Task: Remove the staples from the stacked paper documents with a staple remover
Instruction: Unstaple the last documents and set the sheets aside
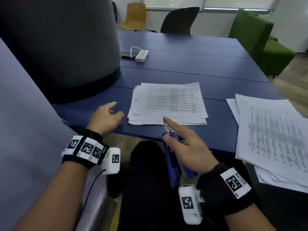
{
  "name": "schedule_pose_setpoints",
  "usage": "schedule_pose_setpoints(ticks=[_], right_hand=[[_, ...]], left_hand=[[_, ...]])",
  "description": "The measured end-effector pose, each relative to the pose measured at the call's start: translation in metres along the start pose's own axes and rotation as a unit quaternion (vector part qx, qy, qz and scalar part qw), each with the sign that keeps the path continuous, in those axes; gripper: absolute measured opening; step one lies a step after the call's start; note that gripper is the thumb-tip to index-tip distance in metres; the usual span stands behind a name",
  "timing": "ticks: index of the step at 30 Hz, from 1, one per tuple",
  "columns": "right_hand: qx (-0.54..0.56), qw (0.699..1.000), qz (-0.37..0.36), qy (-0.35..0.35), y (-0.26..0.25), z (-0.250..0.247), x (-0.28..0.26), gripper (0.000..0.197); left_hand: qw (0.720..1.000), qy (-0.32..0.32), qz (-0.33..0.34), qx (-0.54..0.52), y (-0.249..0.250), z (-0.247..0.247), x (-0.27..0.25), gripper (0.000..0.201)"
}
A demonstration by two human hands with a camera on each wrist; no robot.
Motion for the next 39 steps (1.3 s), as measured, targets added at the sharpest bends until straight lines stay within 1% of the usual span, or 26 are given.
schedule_pose_setpoints(ticks=[1,3,5,7,9,10,12,14,17,21,25,28,31,34,35,37,39], right_hand=[[0.014,0.999,0.004,-0.03,-0.001,0.018,0.0,0.053],[0.024,0.995,0.004,-0.092,-0.002,0.058,0.001,0.054],[-0.004,0.985,0.005,-0.171,0.001,0.1,0.0,0.055],[-0.055,0.962,0.016,-0.266,0.01,0.141,-0.003,0.056],[-0.095,0.939,0.034,-0.328,0.02,0.17,-0.001,0.058],[-0.108,0.932,0.044,-0.344,0.024,0.182,0.002,0.057],[-0.12,0.92,0.065,-0.367,0.032,0.201,0.009,0.054],[-0.121,0.91,0.1,-0.385,0.043,0.218,0.015,0.052],[-0.133,0.898,0.153,-0.391,0.068,0.236,0.023,0.057],[-0.118,0.89,0.195,-0.394,0.09,0.244,0.026,0.062],[-0.07,0.895,0.228,-0.377,0.096,0.239,0.028,0.063],[-0.052,0.902,0.23,-0.361,0.095,0.234,0.028,0.062],[-0.033,0.914,0.232,-0.331,0.097,0.227,0.029,0.061],[-0.025,0.929,0.208,-0.304,0.086,0.21,0.028,0.061],[-0.027,0.935,0.193,-0.297,0.078,0.201,0.027,0.057],[-0.043,0.948,0.141,-0.281,0.055,0.173,0.027,0.044],[-0.078,0.961,0.069,-0.256,0.026,0.134,0.026,0.041]], left_hand=[[0.997,0.002,0.038,0.066,-0.008,-0.01,0.0,0.059],[0.984,0.005,0.095,0.151,-0.028,-0.026,0.005,0.046],[0.968,-0.007,0.122,0.219,-0.052,-0.036,0.013,0.045],[0.954,-0.033,0.133,0.266,-0.079,-0.039,0.02,0.053],[0.95,-0.044,0.143,0.273,-0.096,-0.04,0.021,0.059],[0.95,-0.043,0.152,0.269,-0.099,-0.04,0.019,0.06],[0.954,-0.037,0.164,0.246,-0.1,-0.039,0.017,0.072],[0.966,-0.039,0.149,0.206,-0.098,-0.043,0.018,0.078],[0.979,-0.063,0.115,0.156,-0.096,-0.049,0.023,0.079],[0.984,-0.065,0.103,0.127,-0.093,-0.055,0.027,0.079],[0.989,-0.057,0.086,0.107,-0.091,-0.056,0.029,0.079],[0.989,-0.056,0.08,0.111,-0.09,-0.056,0.029,0.077],[0.99,-0.052,0.068,0.111,-0.088,-0.056,0.03,0.076],[0.989,-0.054,0.06,0.123,-0.081,-0.055,0.029,0.071],[0.989,-0.05,0.058,0.129,-0.077,-0.055,0.028,0.068],[0.988,-0.029,0.053,0.145,-0.071,-0.057,0.028,0.055],[0.982,-0.002,0.05,0.181,-0.062,-0.057,0.029,0.04]])
Point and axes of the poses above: each hand's wrist, its own x-axis towards the middle knuckle, its own z-axis out of the palm, y = z × x, the point moved 9 cm from there along x, towards the middle knuckle, and after that the axes turned 9 degrees about y, right-handed, at the moved point
